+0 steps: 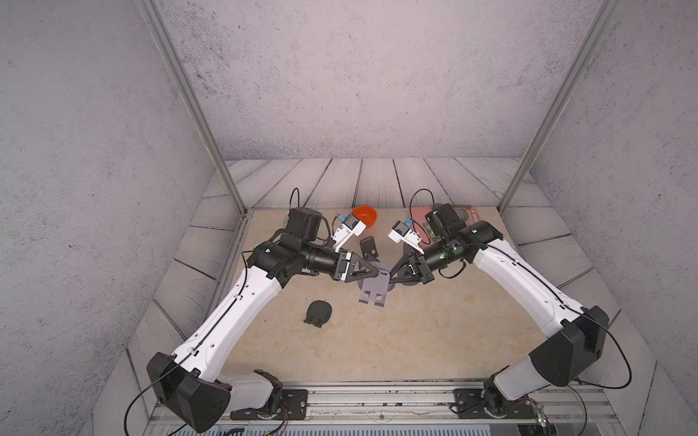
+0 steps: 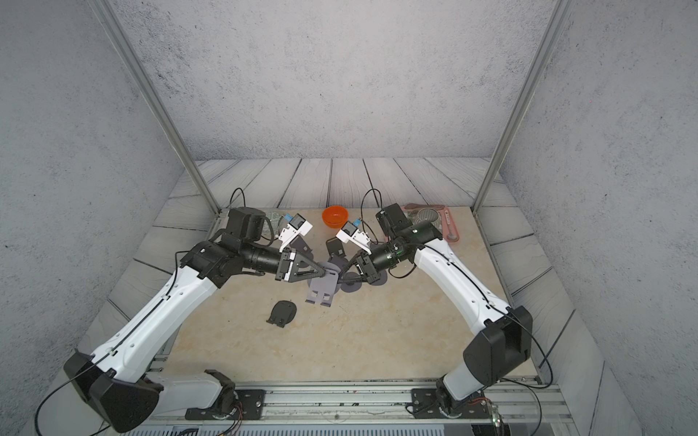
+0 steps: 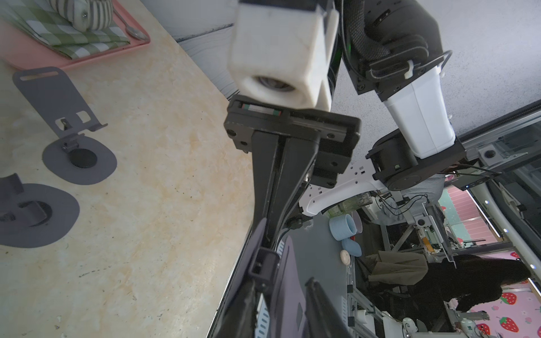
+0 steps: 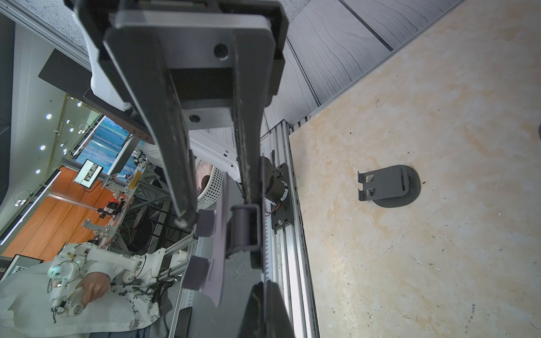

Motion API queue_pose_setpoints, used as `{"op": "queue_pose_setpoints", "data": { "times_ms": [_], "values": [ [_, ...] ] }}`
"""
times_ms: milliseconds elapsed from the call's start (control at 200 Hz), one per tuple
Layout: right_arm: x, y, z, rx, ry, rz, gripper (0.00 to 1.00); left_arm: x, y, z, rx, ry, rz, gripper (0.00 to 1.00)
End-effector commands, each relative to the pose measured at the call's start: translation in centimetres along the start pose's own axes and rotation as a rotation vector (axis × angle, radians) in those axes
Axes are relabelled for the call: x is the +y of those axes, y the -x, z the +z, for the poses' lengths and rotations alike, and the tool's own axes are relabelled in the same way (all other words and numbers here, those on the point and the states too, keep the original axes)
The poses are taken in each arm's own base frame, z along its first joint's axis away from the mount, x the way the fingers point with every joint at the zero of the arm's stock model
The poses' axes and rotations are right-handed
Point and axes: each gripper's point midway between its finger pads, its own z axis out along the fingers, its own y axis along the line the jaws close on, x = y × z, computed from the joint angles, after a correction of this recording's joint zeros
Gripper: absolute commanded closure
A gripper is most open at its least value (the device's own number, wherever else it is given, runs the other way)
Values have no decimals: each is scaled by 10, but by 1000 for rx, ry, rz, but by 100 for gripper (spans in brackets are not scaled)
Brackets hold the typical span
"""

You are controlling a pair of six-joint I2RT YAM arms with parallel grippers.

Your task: Open the phone stand

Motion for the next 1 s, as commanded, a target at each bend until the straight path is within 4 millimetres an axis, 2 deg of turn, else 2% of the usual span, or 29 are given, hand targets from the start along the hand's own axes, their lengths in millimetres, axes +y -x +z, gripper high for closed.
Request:
{"op": "queue_pose_setpoints", "data": {
  "times_ms": [0, 160, 410, 545, 811, 996],
  "values": [
    [8, 10, 0, -29, 35, -56, 100, -11, -18, 8, 82, -48, -16, 74],
    [6, 9, 1, -26, 30, -46, 100, -10, -18, 9, 88, -41, -9, 100],
    [2, 5, 4, -22, 40, -18, 100, -26, -5, 2, 33, -65, 54, 100],
    [-9, -3, 9, -25, 52, 51, 100, -44, 22, -17, -97, -67, 126, 100],
    [-50, -33, 28, -30, 84, 256, 100, -83, 93, -66, -417, -105, 256, 100],
    [-81, -53, 42, -24, 88, 399, 100, -92, 125, -95, -576, -37, 327, 100]
  ]
}}
